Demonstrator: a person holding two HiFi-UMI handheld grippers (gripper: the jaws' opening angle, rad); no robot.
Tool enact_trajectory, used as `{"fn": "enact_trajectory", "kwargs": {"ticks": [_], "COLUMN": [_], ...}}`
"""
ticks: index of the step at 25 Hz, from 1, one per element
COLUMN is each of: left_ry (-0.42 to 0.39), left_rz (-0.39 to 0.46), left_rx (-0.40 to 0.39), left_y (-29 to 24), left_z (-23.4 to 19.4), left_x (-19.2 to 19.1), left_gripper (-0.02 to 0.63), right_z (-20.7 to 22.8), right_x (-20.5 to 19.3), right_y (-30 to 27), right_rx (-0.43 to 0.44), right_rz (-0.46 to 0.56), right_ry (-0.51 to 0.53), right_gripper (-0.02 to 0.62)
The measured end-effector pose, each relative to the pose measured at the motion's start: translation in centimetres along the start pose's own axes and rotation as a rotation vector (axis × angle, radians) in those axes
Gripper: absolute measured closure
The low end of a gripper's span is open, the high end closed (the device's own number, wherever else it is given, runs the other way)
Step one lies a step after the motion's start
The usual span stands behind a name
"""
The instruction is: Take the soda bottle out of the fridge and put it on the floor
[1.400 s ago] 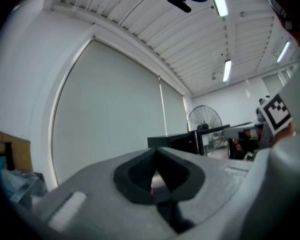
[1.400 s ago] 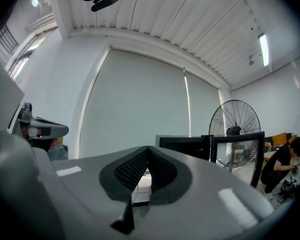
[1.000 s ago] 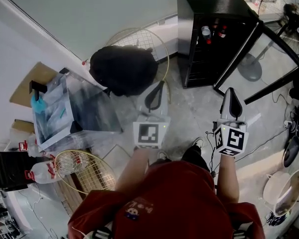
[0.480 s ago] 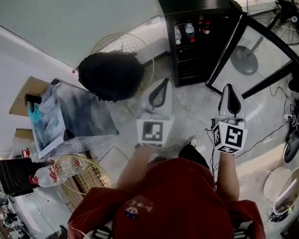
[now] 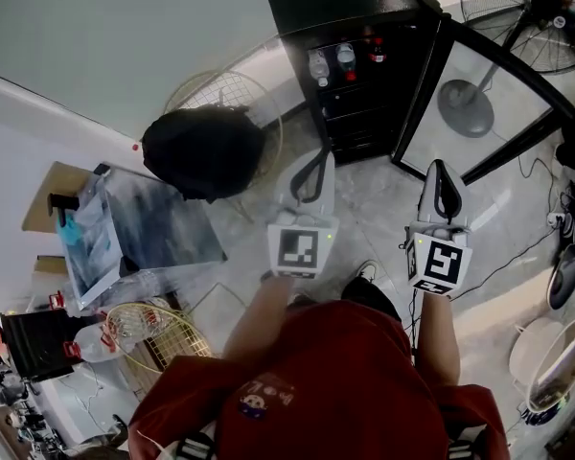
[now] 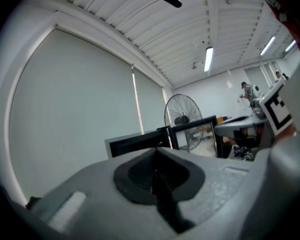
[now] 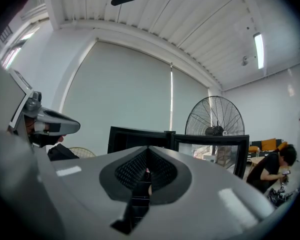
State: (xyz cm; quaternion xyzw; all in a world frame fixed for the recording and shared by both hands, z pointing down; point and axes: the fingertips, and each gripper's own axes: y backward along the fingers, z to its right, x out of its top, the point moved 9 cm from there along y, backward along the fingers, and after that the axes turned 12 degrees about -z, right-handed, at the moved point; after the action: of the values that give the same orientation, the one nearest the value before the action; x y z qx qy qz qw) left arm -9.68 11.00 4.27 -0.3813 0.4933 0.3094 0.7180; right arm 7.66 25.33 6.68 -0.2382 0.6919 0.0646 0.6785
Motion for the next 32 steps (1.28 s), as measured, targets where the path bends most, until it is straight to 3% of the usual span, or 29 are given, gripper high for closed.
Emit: {"fn": "enact_trajectory", "kwargs": {"ticks": [14, 24, 32], "left_ry": [0.123, 0.16, 0.167], "left_rz": [0.055, 0.069, 0.108], "left_rx": [0.01, 0.054, 0.067], "left_y": [-4.9, -6.3, -8.1], "left_z": [4.3, 0.3, -3.0], "left_x": [1.4, 0.0, -1.2], "left_gripper": [0.606, 0.606, 0.606], "right_z": [3.7, 1.0, -0.5], "right_x": [0.1, 0.5, 1.1], "right_y": [-2.8, -6.2, -10.6], "right_rx": [0.039, 0.11, 0.139], "right_rz": [0.037, 0.161, 0.156], "right_ry": [-0.049, -0.043, -0.007], "right_gripper": [0.597, 0.597, 0.597]}}
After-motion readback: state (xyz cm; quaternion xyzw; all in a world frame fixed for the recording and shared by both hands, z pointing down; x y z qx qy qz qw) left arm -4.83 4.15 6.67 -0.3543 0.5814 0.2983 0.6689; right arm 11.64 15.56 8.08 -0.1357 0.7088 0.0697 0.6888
